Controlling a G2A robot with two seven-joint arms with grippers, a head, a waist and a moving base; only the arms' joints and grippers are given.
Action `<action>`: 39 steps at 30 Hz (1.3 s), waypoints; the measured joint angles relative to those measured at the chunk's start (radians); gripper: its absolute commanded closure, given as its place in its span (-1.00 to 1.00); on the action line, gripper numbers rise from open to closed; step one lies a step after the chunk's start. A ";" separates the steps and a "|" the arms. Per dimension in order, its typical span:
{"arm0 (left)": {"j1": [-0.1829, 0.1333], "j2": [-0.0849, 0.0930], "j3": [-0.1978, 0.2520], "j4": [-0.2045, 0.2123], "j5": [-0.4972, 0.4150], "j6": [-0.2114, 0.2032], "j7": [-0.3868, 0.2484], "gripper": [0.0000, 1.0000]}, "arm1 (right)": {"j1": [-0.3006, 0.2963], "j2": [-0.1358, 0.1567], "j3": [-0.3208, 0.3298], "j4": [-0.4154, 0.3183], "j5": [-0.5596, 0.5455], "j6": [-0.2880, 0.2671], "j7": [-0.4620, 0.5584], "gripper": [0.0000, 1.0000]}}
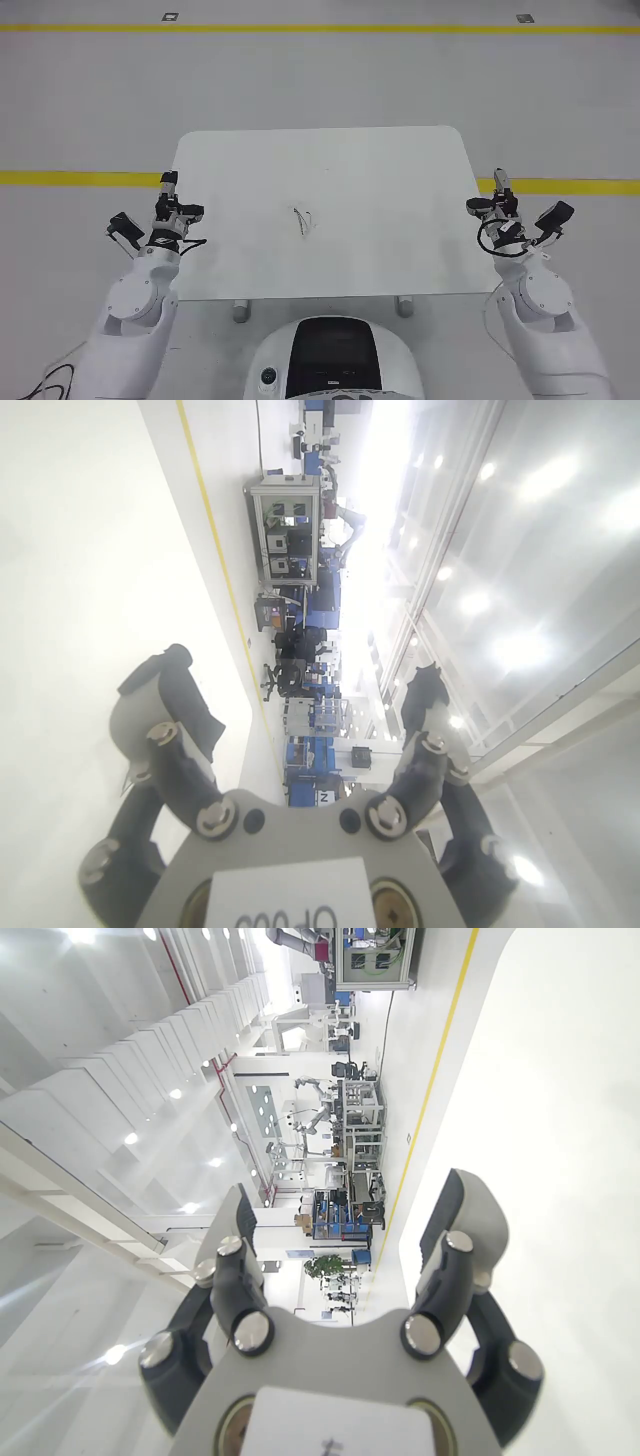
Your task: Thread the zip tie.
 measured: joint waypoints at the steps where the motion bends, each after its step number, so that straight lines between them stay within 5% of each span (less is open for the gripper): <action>1: 0.000 0.000 0.000 0.000 0.000 0.000 0.000 -1.00 | 0.000 0.000 0.000 0.000 0.000 0.000 0.000 -1.00; 4: -0.016 0.006 0.007 -0.006 0.020 0.001 -0.020 -1.00 | 0.000 0.000 0.000 0.000 0.000 0.000 0.000 -1.00; 8: -0.074 0.015 0.022 0.010 0.176 0.074 -0.166 -1.00 | 0.000 0.000 0.000 0.000 0.000 0.000 0.000 -1.00; 17: -0.083 0.013 0.024 0.014 0.169 0.051 -0.144 -1.00 | 0.000 0.000 0.000 0.000 0.000 0.000 0.000 -1.00; 20: -0.123 0.021 0.057 0.000 0.255 0.028 -0.229 -1.00 | 0.000 0.000 0.000 0.000 0.000 0.000 0.000 -1.00; 23: -0.181 0.026 0.089 0.014 0.355 0.086 -0.340 -1.00 | 0.000 0.000 0.000 0.000 0.000 0.000 0.000 -1.00; 28: -0.268 0.034 0.170 0.027 0.525 0.246 -0.471 -1.00 | 0.000 0.000 0.000 0.000 0.000 0.000 0.000 -1.00; 35: -0.266 0.034 0.170 0.026 0.525 0.238 -0.466 -1.00 | 0.000 0.000 0.000 0.000 0.000 0.000 0.000 -1.00; 39: -0.335 0.035 0.218 0.023 0.561 0.296 -0.541 -1.00 | 0.000 0.000 0.000 0.000 0.000 0.000 0.000 -1.00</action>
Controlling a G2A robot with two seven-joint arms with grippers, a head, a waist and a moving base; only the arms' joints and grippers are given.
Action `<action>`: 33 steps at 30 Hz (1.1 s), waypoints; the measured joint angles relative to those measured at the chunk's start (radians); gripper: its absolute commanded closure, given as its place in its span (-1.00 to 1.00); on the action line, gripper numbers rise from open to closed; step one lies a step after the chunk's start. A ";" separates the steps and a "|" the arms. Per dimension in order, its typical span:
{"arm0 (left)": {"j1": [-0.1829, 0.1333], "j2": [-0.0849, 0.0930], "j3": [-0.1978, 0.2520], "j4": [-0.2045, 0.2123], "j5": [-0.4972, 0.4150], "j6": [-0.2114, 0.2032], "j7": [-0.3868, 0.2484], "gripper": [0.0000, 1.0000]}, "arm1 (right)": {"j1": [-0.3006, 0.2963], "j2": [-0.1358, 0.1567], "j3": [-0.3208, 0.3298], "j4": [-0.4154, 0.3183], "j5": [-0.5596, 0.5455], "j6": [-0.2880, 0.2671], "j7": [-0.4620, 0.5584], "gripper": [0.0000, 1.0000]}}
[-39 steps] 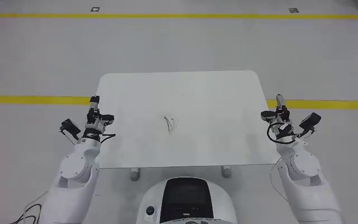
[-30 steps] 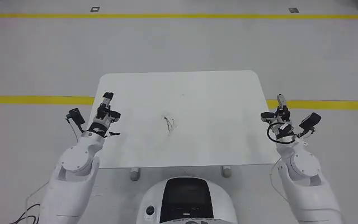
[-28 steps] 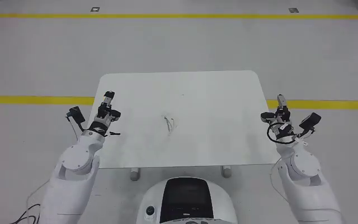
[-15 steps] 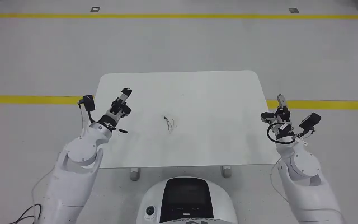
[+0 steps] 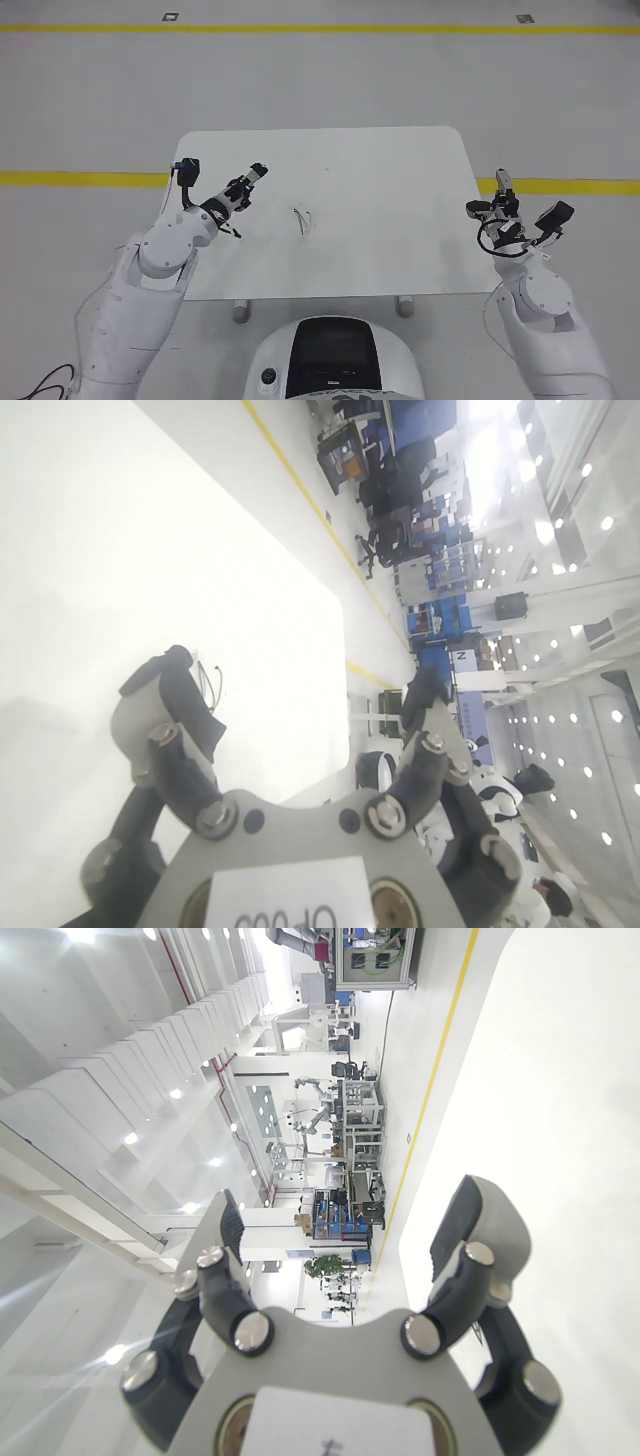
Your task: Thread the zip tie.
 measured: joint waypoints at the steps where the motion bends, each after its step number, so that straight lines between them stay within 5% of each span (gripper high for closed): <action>1: -0.031 0.000 0.023 0.008 0.034 0.036 -0.039 -1.00 | 0.000 0.000 0.000 0.000 0.000 0.000 0.000 -1.00; 8: -0.188 -0.013 0.134 0.163 0.128 0.044 -0.255 -1.00 | 0.000 0.000 0.000 0.000 0.000 0.000 0.000 -1.00; 10: -0.210 -0.017 0.155 0.189 0.180 0.044 -0.286 -1.00 | 0.000 0.000 0.000 0.000 0.000 0.000 0.000 -1.00; 33: -0.207 -0.016 0.153 0.187 0.172 0.044 -0.282 -1.00 | 0.000 0.000 0.000 0.000 0.000 0.000 0.000 -1.00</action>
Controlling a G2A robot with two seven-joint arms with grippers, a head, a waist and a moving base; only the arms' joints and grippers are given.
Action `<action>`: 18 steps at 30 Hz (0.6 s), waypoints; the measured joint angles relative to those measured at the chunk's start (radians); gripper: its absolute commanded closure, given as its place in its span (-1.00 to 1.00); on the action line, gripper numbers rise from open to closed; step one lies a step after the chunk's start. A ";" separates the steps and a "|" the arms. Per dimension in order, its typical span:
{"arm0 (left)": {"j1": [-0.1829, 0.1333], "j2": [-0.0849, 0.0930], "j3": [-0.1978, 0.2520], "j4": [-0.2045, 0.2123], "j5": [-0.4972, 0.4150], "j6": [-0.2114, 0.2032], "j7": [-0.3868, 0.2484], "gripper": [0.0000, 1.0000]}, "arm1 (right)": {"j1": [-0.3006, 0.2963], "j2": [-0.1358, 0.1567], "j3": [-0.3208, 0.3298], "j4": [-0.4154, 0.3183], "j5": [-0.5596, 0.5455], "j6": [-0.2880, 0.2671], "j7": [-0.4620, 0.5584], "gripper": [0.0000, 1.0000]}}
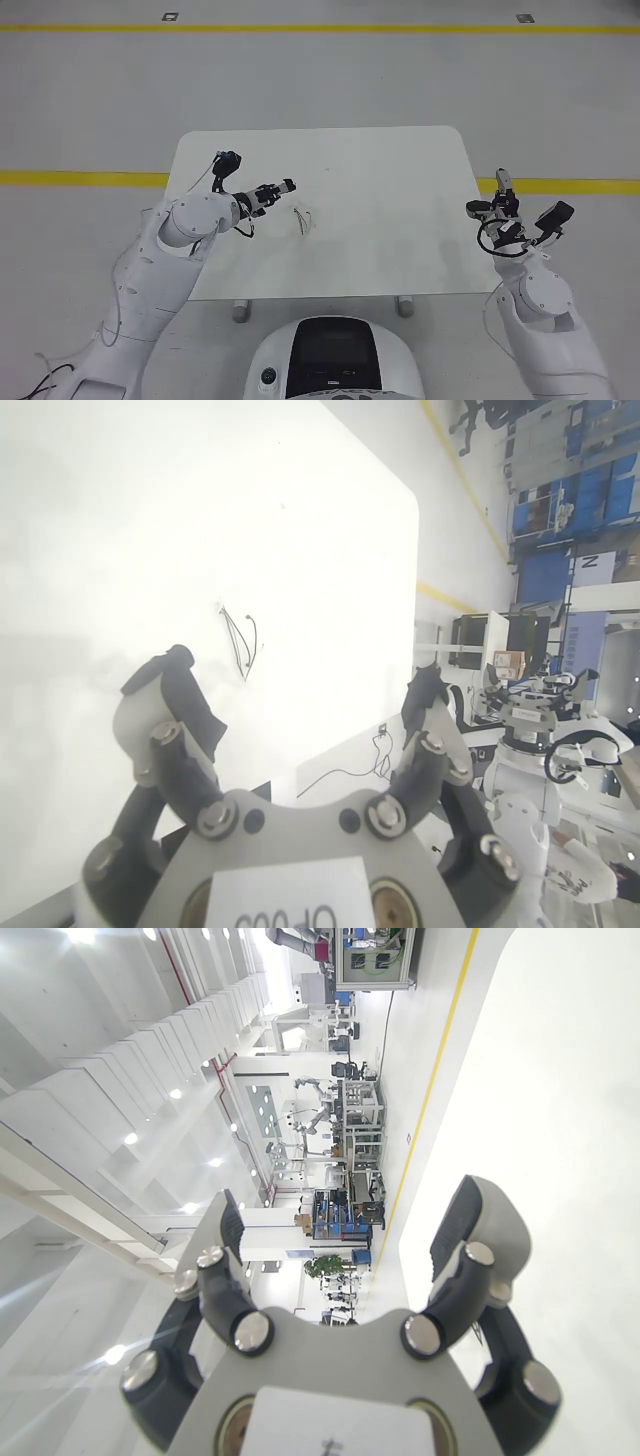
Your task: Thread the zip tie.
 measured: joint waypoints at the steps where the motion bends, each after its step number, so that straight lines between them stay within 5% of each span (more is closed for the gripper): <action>1: 0.000 0.000 0.000 0.000 0.000 0.000 0.000 -1.00 | 0.000 0.000 0.000 0.000 0.000 0.000 0.000 -1.00; 6: -0.030 -0.002 0.035 0.016 0.016 -0.023 -0.017 -1.00 | 0.000 0.000 0.000 0.000 0.000 0.000 0.000 -1.00; 10: -0.113 -0.008 0.104 0.064 0.048 -0.005 -0.120 -1.00 | 0.000 0.000 0.000 0.000 0.000 0.000 0.000 -1.00; 16: -0.274 -0.034 0.240 0.236 0.064 0.000 -0.343 -1.00 | 0.000 0.000 0.000 0.000 0.000 0.000 0.000 -1.00; 18: -0.279 -0.035 0.246 0.239 0.077 0.000 -0.353 -1.00 | 0.000 0.000 0.000 0.000 0.000 0.000 0.000 -1.00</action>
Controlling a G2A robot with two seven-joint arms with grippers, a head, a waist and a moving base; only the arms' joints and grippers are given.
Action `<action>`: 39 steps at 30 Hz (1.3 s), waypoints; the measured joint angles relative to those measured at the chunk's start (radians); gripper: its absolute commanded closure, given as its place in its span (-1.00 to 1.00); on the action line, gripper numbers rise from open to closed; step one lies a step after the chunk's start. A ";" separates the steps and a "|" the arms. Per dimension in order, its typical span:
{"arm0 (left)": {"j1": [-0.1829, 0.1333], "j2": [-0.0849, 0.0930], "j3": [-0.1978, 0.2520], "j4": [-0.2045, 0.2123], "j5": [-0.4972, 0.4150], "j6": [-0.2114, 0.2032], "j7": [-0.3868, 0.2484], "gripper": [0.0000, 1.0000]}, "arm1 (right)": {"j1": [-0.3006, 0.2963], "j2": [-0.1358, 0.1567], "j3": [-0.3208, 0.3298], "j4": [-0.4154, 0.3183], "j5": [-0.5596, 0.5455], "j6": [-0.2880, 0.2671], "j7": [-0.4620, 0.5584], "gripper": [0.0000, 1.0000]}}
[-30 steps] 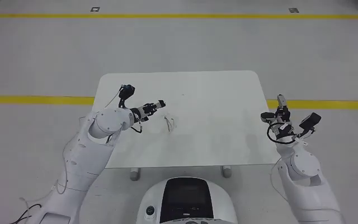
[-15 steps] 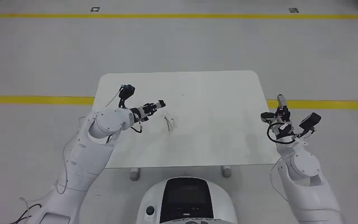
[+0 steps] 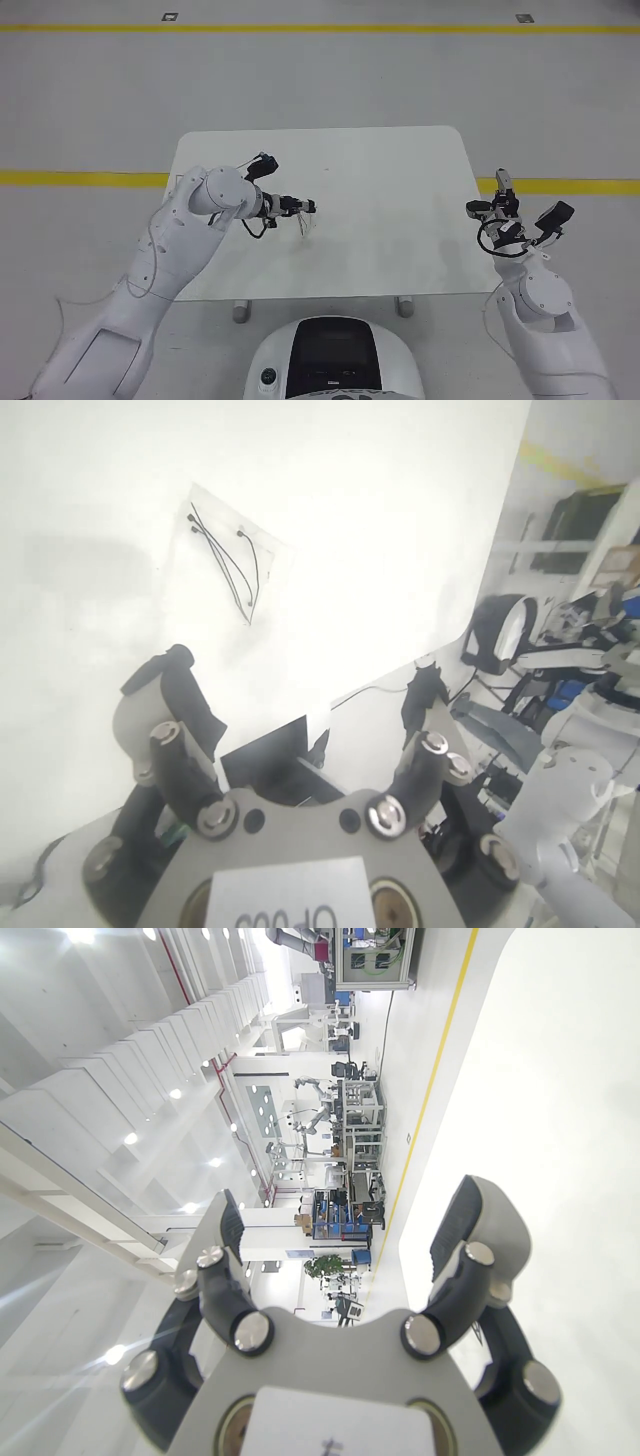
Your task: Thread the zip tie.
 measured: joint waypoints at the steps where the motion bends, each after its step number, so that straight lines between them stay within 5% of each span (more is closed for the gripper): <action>1: 0.005 0.000 -0.002 -0.002 0.001 0.000 0.012 -1.00 | 0.000 0.000 0.000 0.000 0.000 0.000 0.000 -1.00; 8: 0.000 0.006 0.018 -0.017 0.056 -0.033 0.011 -1.00 | 0.000 0.000 0.000 0.000 0.000 0.000 0.000 -1.00; 16: -0.136 -0.013 0.140 0.027 0.172 -0.042 -0.118 -1.00 | 0.000 0.000 0.000 0.000 0.000 0.000 0.000 -1.00; 24: -0.270 -0.083 0.291 0.222 0.106 -0.102 -0.112 -1.00 | 0.000 0.000 0.000 0.000 0.000 0.000 0.000 -1.00; 28: -0.312 -0.119 0.346 0.328 0.078 -0.089 -0.081 -1.00 | 0.000 0.000 0.000 0.000 0.000 0.000 0.000 -1.00; 39: -0.320 -0.123 0.353 0.339 0.083 -0.080 -0.078 -1.00 | 0.000 0.000 0.000 0.000 0.000 0.000 0.000 -1.00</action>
